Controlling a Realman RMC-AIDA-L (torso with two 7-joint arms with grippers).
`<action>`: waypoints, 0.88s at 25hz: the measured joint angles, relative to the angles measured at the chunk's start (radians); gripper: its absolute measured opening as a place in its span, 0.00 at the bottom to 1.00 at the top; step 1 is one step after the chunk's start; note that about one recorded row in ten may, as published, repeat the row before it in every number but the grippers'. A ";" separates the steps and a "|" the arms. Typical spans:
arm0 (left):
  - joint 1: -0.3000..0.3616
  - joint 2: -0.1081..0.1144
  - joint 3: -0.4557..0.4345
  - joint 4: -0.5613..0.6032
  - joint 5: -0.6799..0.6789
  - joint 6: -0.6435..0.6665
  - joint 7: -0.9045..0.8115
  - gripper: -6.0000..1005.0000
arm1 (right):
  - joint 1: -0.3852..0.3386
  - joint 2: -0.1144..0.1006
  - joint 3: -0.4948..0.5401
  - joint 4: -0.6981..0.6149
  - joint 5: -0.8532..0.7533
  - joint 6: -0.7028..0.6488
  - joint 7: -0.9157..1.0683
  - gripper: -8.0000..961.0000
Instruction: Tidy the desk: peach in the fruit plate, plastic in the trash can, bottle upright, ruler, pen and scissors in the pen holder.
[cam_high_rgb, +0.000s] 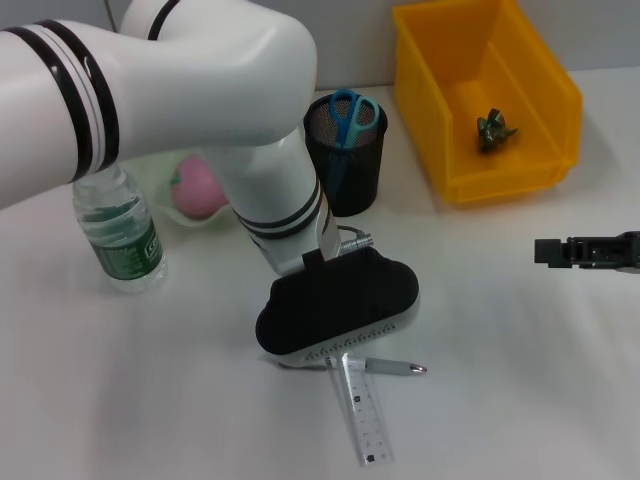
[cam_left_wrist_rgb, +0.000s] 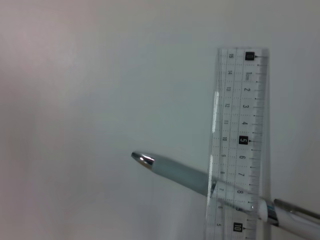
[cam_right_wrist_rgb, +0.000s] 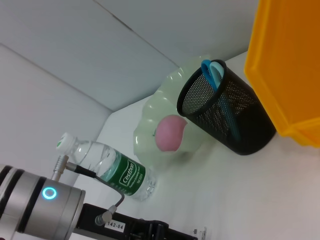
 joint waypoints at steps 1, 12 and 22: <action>0.000 0.000 0.002 -0.001 -0.003 0.000 0.000 0.62 | 0.000 0.000 0.000 -0.001 0.000 0.000 0.000 0.75; 0.000 0.000 0.006 -0.001 -0.005 -0.001 -0.002 0.52 | 0.006 0.001 -0.001 -0.002 0.000 -0.002 0.002 0.75; 0.016 0.000 0.001 0.018 0.029 -0.017 -0.051 0.40 | 0.008 0.000 -0.002 -0.002 0.000 -0.005 0.004 0.75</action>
